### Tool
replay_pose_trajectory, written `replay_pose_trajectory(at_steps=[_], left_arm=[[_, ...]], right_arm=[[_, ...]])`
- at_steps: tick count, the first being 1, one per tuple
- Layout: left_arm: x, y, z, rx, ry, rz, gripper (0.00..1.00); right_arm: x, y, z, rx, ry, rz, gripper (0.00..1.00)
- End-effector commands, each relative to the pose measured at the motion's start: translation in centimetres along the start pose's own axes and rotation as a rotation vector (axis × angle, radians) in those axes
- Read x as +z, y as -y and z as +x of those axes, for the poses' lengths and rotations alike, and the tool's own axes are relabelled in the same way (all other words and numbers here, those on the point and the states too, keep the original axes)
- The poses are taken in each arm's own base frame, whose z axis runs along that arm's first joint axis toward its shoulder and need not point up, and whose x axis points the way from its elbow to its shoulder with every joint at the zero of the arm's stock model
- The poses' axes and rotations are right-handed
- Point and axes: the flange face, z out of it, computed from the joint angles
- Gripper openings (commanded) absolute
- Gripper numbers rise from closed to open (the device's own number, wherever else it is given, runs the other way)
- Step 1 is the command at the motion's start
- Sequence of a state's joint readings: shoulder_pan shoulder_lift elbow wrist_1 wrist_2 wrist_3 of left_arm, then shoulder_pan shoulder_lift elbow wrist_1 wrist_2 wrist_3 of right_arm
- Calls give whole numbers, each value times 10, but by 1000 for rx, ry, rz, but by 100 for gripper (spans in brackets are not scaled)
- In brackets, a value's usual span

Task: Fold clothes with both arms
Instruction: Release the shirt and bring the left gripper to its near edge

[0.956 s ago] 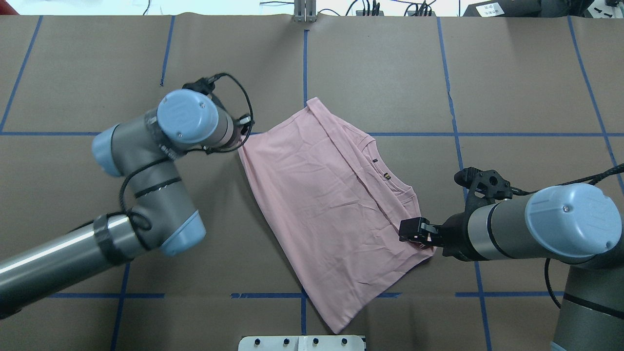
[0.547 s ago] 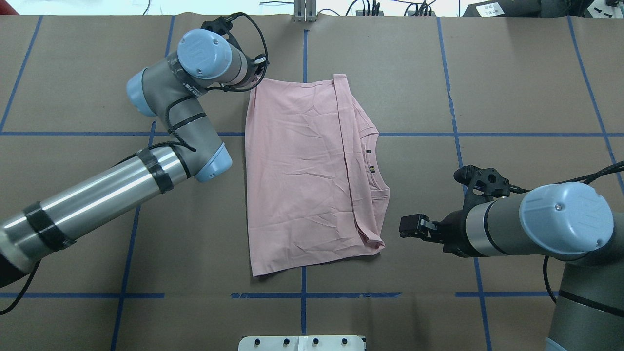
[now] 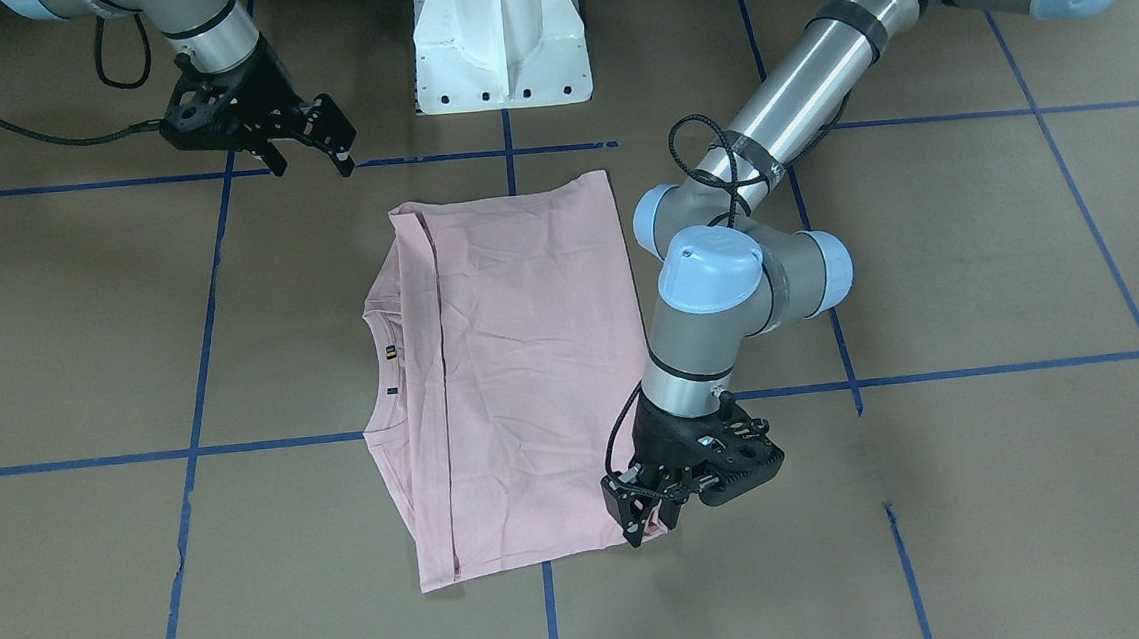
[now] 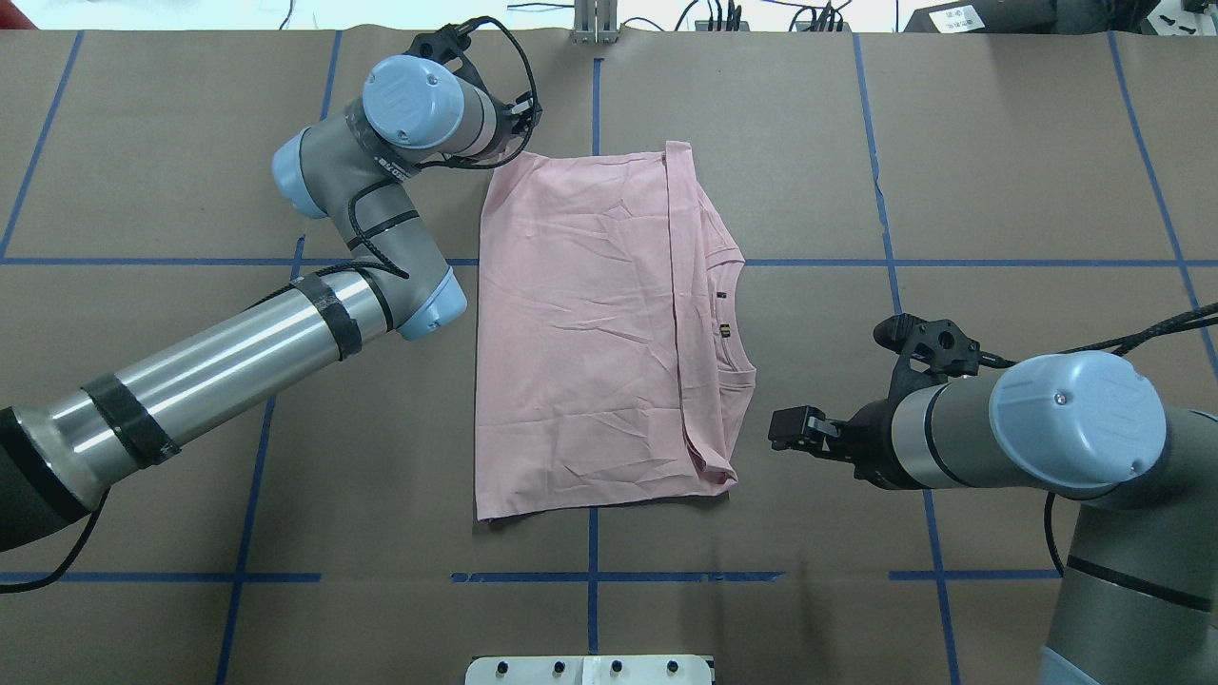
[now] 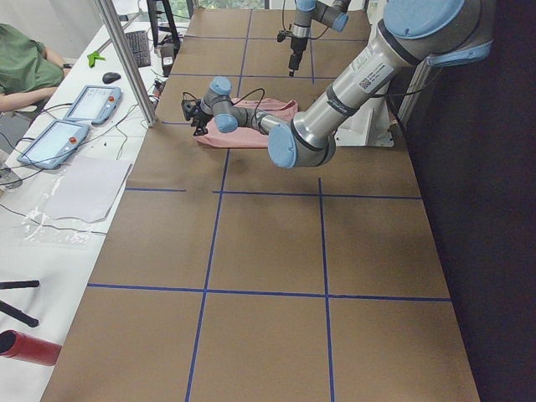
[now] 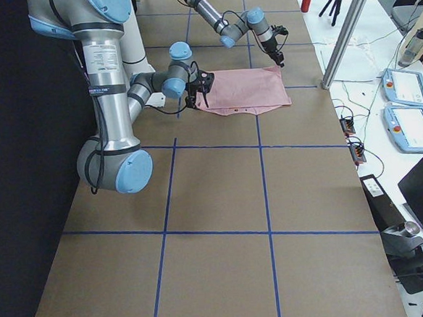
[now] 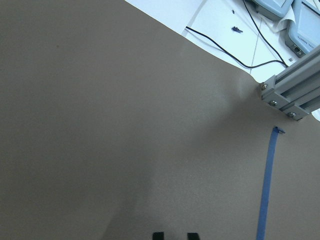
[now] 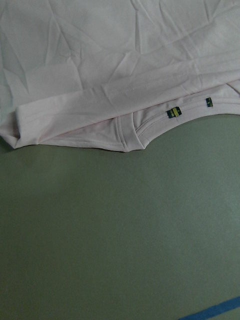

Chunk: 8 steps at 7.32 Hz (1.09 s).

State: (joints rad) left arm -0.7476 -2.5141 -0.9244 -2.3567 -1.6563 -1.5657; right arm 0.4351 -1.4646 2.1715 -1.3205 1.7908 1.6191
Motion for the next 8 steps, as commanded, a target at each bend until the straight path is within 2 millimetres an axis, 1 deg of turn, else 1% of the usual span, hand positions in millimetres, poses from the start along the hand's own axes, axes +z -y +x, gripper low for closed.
replay_pose_trajectory(at_steps=[1, 2, 3, 4, 5, 6, 7, 8], left_arm=[[-40, -15, -17, 12, 23, -109, 100], [-79, -28, -33, 6, 66, -135, 100], [-116, -65, -47, -17, 124, -175, 100], [-146, -104, -69, -72, 153, -213, 100], [-161, -148, -92, -170, 191, -253, 100], [-164, -193, -108, -246, 241, -288, 99], [-162, -240, -115, -283, 274, -281, 98], [-163, -277, -119, -301, 324, -296, 98]], right_arm=[[2, 10, 0, 3, -4, 20, 100], [2, 12, 1, 6, -7, 23, 100], [6, 14, 3, 9, -14, 25, 100], [5, 14, 2, 9, -12, 26, 100], [5, 14, 2, 9, -12, 26, 100], [6, 14, 3, 9, -14, 27, 100], [6, 14, 2, 9, -14, 27, 100], [5, 14, 2, 9, -12, 26, 100]])
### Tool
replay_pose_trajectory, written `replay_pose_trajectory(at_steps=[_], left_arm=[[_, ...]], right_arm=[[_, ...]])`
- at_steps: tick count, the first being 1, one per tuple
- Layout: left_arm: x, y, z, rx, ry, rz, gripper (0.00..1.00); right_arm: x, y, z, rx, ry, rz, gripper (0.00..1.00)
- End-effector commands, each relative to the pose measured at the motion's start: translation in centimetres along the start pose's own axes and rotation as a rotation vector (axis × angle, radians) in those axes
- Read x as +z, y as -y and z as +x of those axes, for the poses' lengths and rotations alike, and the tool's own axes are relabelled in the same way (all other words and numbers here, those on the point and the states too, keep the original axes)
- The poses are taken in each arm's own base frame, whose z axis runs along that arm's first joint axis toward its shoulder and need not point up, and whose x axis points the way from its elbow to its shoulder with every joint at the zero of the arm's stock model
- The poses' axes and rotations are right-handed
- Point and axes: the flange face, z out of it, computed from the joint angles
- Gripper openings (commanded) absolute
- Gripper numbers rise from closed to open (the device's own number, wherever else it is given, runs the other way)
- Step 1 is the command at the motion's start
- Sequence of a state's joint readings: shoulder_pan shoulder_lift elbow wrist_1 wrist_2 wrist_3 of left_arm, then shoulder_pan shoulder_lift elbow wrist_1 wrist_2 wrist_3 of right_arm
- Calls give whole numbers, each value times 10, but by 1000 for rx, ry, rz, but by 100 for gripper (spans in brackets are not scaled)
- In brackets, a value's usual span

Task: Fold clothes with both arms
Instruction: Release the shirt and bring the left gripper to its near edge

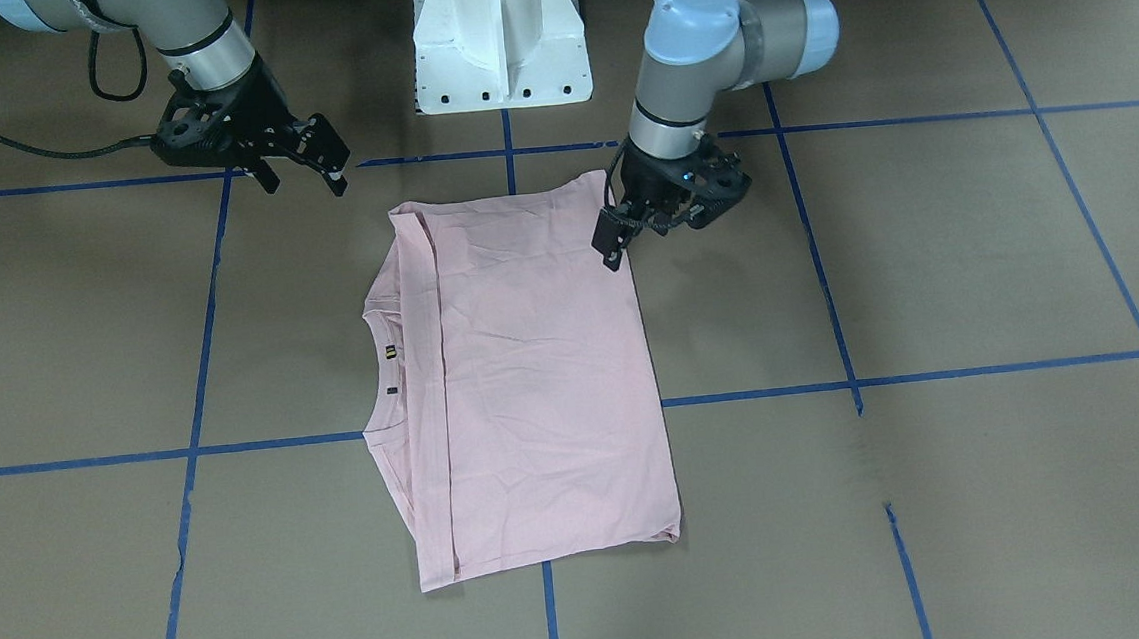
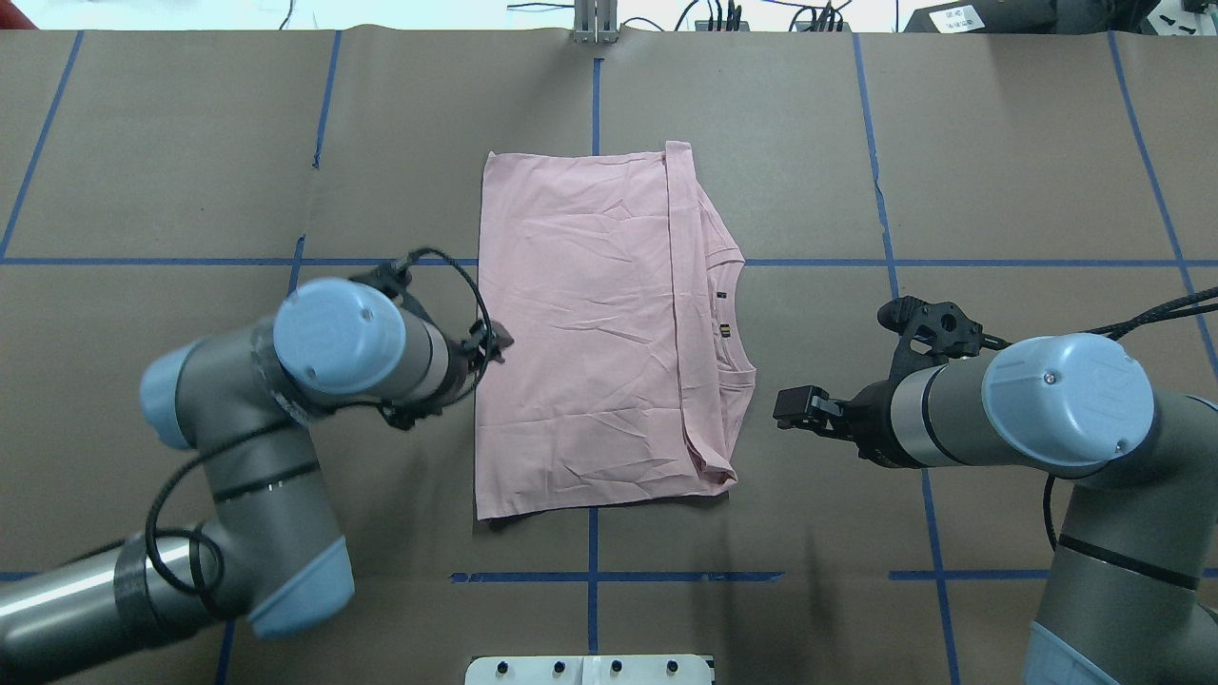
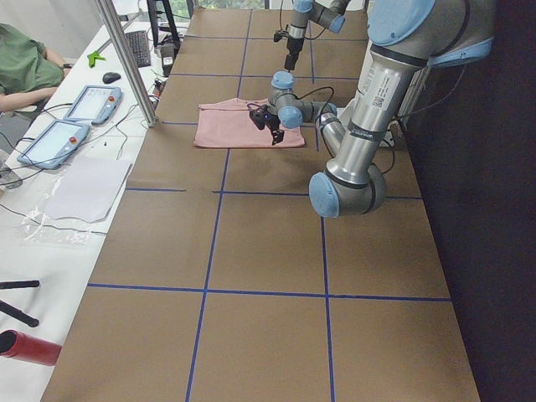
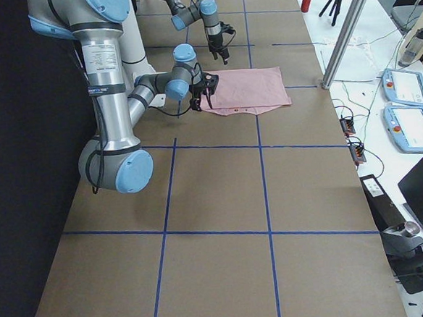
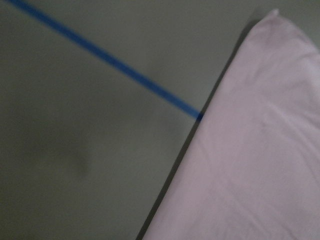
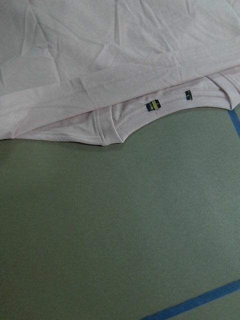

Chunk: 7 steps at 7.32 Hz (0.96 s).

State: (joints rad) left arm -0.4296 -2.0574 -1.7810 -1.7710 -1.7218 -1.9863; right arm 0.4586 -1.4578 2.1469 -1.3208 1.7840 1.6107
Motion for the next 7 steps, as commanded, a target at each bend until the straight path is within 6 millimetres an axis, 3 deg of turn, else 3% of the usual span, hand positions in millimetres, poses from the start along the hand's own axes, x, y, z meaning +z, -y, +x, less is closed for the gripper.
replay_pose_trajectory(at_steps=[1, 7], left_arm=[[18, -60, -25, -65, 67, -24, 98], [23, -97, -39, -56, 111, -48, 96]], right_arm=[[0, 0, 0, 0, 1, 0, 100], [0, 6, 2, 7, -3, 12, 100]])
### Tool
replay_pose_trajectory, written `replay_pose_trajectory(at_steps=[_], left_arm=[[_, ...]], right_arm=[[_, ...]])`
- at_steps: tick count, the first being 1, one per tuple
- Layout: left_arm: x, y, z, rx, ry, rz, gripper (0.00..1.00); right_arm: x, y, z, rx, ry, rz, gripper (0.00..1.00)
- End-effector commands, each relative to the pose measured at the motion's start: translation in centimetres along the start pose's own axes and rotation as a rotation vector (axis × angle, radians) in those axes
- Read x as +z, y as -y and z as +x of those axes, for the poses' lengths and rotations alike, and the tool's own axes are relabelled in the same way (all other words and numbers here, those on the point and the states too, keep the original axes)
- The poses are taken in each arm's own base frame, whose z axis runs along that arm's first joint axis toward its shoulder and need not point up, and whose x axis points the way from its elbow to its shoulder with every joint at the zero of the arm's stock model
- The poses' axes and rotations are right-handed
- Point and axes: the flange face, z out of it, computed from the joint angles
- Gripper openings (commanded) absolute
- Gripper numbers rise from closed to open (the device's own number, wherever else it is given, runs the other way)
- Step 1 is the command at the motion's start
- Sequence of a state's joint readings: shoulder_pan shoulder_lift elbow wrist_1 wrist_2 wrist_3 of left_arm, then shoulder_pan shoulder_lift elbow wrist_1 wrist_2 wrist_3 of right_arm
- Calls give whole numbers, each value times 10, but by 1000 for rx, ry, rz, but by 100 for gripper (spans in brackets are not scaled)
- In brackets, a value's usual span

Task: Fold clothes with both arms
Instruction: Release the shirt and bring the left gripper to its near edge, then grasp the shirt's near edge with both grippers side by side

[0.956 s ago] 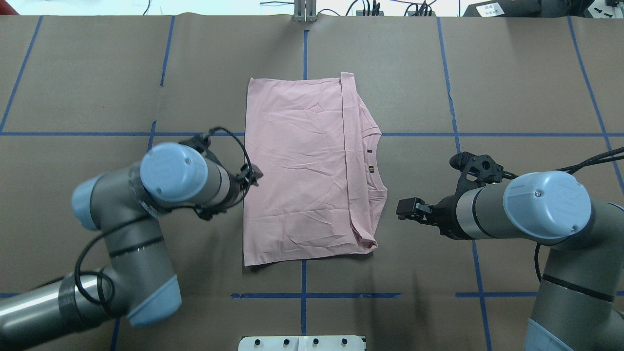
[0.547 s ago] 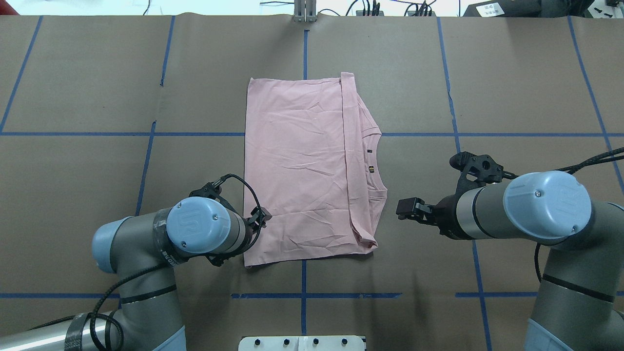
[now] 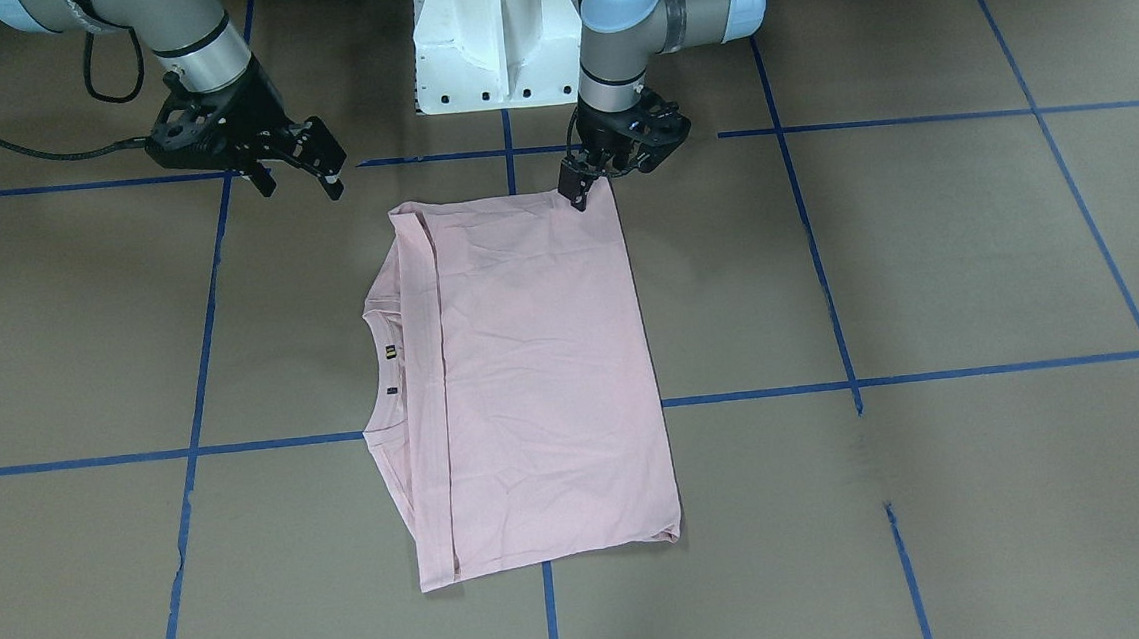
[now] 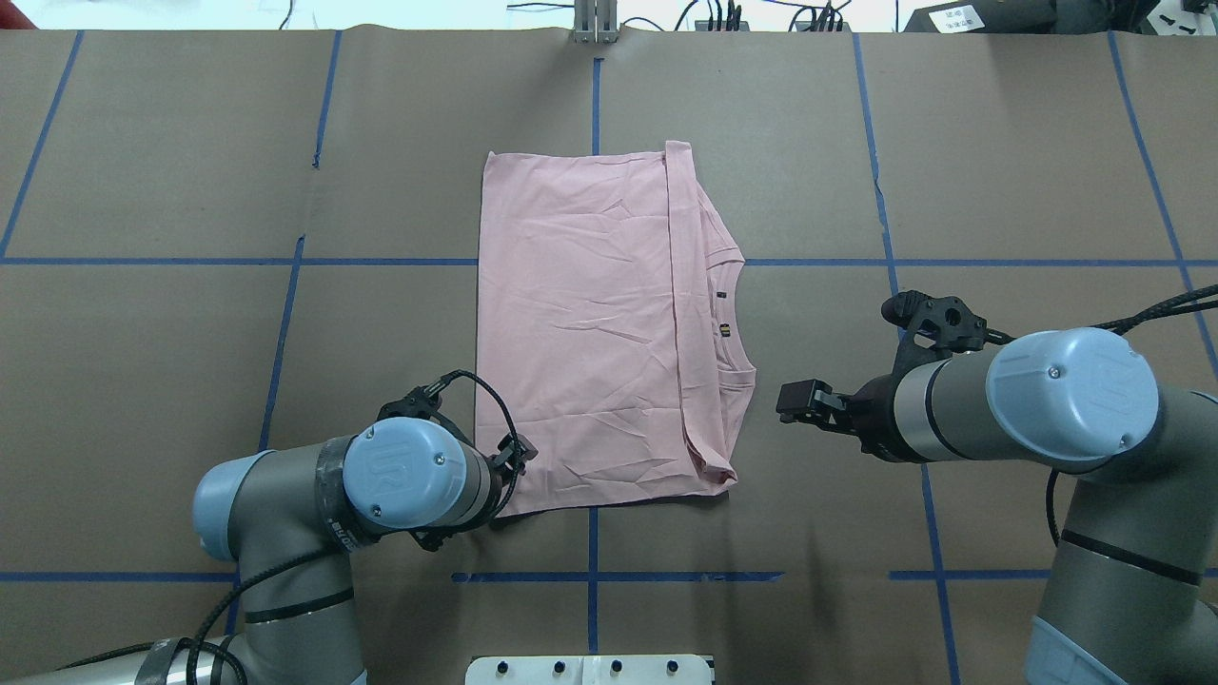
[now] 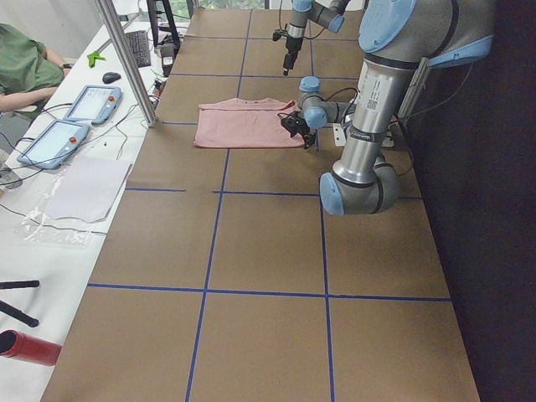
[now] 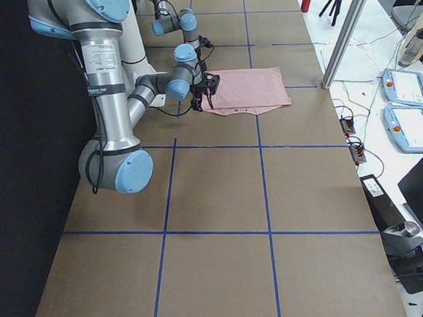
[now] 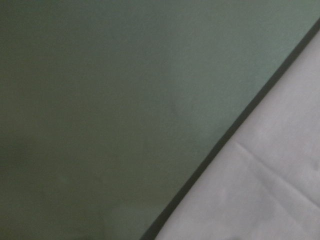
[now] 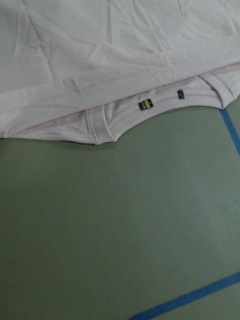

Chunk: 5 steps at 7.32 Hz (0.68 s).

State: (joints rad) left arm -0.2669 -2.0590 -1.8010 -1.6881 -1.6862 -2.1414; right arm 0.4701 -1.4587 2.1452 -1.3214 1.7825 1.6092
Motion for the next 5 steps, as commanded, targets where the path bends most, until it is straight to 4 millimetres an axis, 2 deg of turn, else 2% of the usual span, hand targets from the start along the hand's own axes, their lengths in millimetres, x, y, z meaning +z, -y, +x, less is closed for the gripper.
replay_pose_trajectory(at_steps=[1, 2, 4, 5], left_arm=[[-3, -7, -2, 3, -2, -10, 88], [-5, -7, -2, 4, -5, -11, 74], [-6, -7, -3, 10, -6, -11, 9], [-11, -7, -4, 20, -14, -16, 0]], right_arm=[[3, 0, 1, 1, -5, 0, 100], [2, 1, 1, 1, -4, 1, 100], [2, 1, 1, 1, -4, 1, 100], [2, 2, 1, 2, -4, 2, 100]])
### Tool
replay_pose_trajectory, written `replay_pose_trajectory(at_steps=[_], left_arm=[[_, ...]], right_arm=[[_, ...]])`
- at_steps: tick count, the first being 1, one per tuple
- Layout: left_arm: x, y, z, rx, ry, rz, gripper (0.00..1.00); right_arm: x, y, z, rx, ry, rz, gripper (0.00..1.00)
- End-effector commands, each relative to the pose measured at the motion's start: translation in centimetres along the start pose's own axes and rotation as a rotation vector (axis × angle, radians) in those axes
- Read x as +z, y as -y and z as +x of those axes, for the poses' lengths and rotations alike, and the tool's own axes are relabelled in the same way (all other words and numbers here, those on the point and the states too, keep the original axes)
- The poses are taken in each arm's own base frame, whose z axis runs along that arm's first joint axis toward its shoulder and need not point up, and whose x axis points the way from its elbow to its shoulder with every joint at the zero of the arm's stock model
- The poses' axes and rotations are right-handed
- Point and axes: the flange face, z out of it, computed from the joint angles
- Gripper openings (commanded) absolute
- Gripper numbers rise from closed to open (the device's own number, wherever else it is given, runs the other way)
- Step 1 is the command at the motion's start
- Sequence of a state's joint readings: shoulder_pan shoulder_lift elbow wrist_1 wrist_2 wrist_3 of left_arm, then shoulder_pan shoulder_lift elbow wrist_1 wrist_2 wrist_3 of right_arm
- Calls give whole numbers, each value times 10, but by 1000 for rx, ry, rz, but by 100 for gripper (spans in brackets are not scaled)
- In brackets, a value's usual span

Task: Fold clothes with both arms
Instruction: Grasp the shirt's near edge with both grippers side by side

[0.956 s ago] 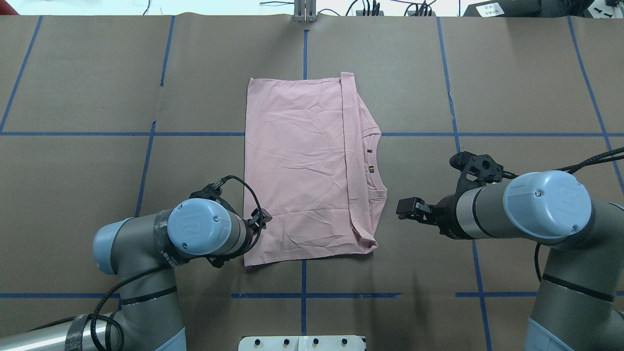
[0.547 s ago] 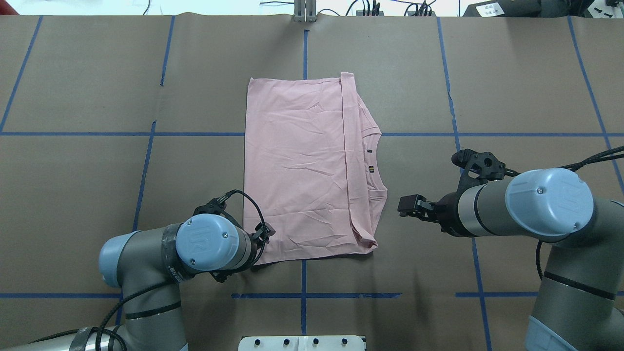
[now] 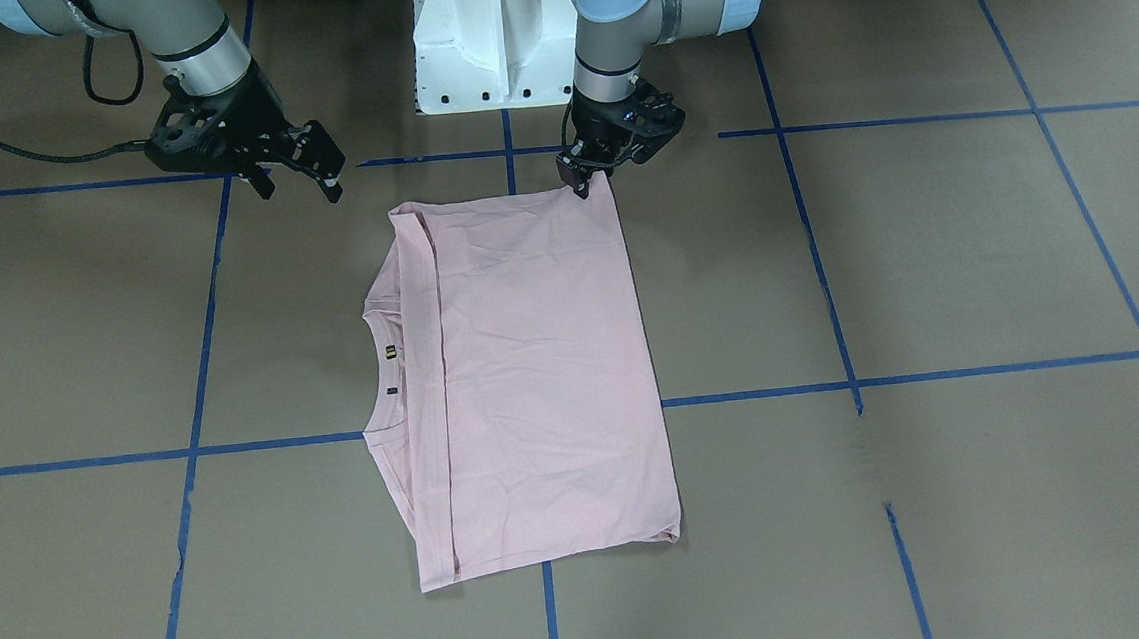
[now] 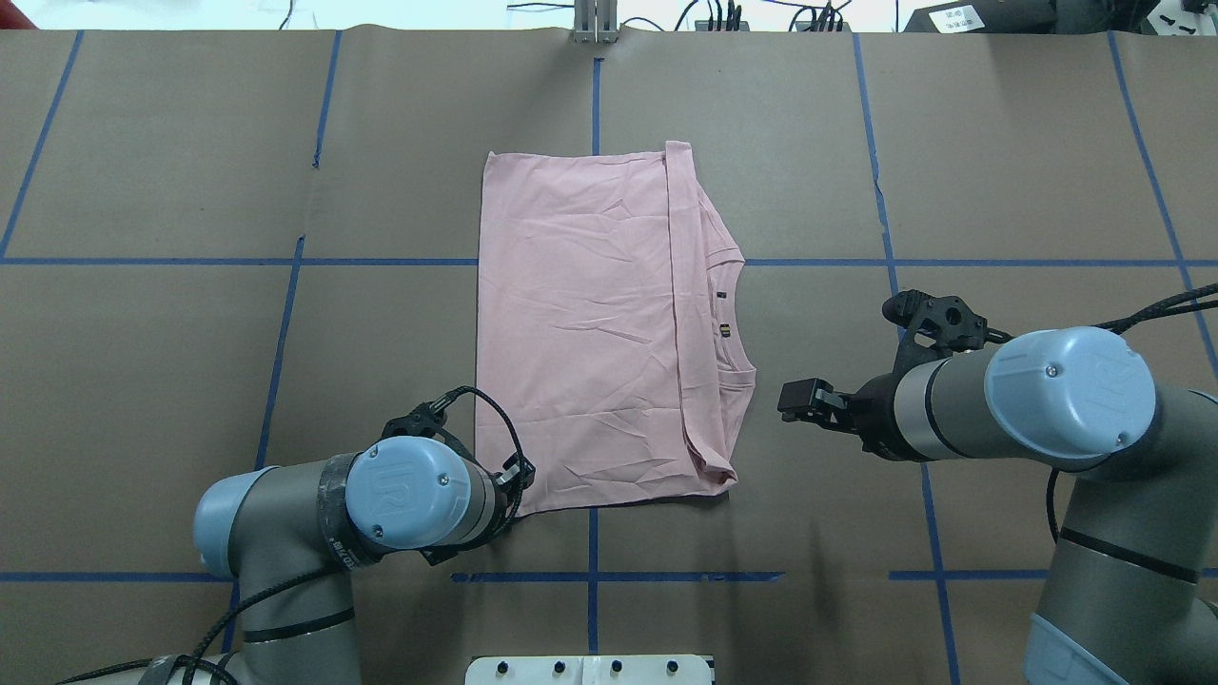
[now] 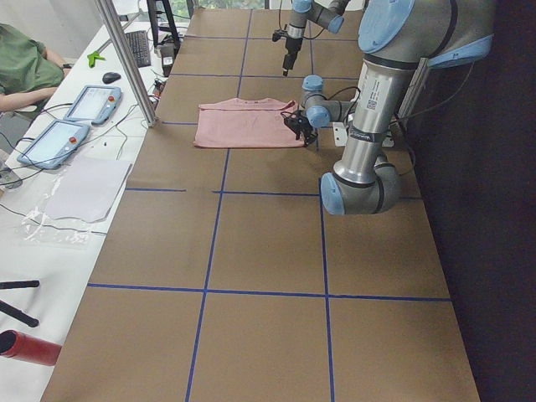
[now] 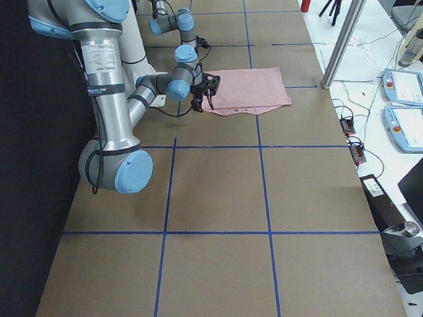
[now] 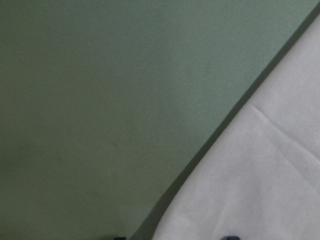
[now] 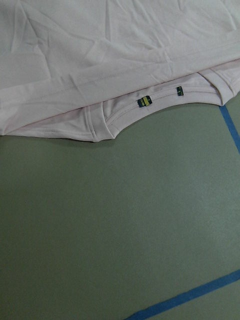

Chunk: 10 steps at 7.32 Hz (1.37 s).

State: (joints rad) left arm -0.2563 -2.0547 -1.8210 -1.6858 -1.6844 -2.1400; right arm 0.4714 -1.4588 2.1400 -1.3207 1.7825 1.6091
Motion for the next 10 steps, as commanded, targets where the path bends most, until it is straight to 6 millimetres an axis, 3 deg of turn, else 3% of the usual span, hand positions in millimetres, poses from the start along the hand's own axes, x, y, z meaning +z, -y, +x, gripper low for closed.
replay_pose_trajectory(at_steps=[1, 3, 4, 6, 7, 9, 10], left_arm=[[-11, -2, 0, 15, -16, -12, 0], [-14, -1, -1, 57, -19, -14, 0], [-15, 1, 0, 107, -21, -11, 0], [-23, 2, 4, 274, -37, -15, 0], [-31, 2, 6, 277, -50, -19, 0], [-41, 5, 9, 274, -69, -21, 0], [-52, 12, 14, 265, -90, -18, 0]], right_arm=[[0, 0, 0, 1, 0, 1, 100], [7, 1, 2, 3, -12, 0, 100], [15, 2, -7, 4, -14, 5, 100], [58, 5, -51, 96, -25, 12, 100], [72, 3, -66, 155, -49, 18, 100], [91, -23, -94, 141, -144, 38, 100], [108, -34, -90, 134, -172, 25, 100]])
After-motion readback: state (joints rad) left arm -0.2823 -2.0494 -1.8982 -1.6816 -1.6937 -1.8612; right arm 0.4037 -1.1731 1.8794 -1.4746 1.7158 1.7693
